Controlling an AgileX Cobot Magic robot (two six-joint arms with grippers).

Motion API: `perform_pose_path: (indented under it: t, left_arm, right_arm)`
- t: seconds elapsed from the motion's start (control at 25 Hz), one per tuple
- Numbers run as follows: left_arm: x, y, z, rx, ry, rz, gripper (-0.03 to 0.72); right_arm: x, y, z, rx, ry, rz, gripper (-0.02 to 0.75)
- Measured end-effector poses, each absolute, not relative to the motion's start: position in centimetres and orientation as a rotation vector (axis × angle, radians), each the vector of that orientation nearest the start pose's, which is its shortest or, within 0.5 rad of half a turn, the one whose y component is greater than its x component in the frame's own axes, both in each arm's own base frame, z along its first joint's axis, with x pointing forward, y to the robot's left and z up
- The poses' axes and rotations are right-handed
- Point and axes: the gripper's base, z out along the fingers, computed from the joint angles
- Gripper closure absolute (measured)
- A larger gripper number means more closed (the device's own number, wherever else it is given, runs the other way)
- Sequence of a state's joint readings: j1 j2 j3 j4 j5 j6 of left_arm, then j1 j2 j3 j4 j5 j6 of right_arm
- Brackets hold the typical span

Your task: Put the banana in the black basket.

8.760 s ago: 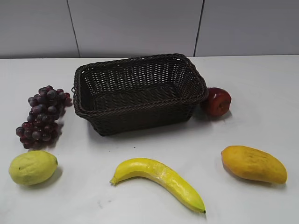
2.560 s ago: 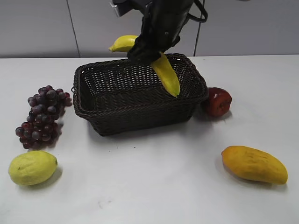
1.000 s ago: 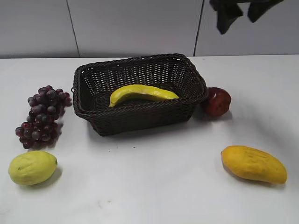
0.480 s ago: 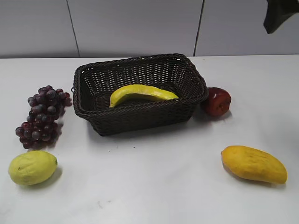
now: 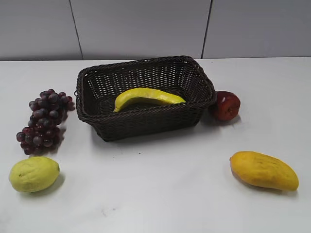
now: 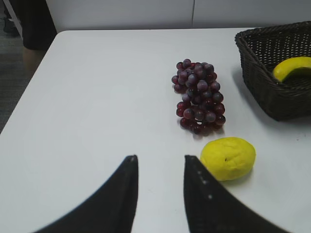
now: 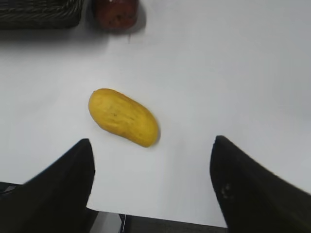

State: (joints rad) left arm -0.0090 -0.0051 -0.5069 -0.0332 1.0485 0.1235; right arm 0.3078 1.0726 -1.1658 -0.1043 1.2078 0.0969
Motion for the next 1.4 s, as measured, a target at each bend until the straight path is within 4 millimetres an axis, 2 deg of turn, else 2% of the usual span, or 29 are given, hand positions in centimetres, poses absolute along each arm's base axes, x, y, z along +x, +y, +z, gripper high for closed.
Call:
perform_pose_path:
  t: [0.2, 0.36, 0.48, 0.64, 0.76, 0.88, 1.4]
  left_arm:
    - [-0.6, -0.3, 28.0, 0.135, 2.015, 0.033, 0.453]
    - [-0.6, -0.3, 28.0, 0.135, 2.015, 0.033, 0.453]
    - [-0.6, -0.3, 28.0, 0.135, 2.015, 0.033, 0.453]
    - [-0.6, -0.3, 28.0, 0.135, 2.015, 0.033, 0.453]
    - [-0.6, -0.3, 28.0, 0.135, 2.015, 0.033, 0.453]
    - [-0.6, -0.3, 28.0, 0.135, 2.015, 0.033, 0.453]
    - [-0.6, -0.3, 28.0, 0.135, 2.015, 0.033, 0.453]
  right_arm:
    - [12.9, 3.2, 36.8, -0.268, 2.459, 0.043, 0.145]
    - [8.9, 2.0, 34.7, -0.258, 2.385, 0.061, 0.145]
    - [6.4, 1.1, 32.8, -0.250, 2.334, 0.068, 0.145]
    - [4.1, 0.1, 30.5, -0.244, 2.281, 0.032, 0.145]
    - [3.4, -0.3, 28.8, -0.245, 2.273, 0.003, 0.145]
    - [3.4, -0.3, 27.4, -0.255, 2.279, 0.009, 0.145]
    - [3.5, 0.1, 27.2, -0.285, 2.266, 0.040, 0.145]
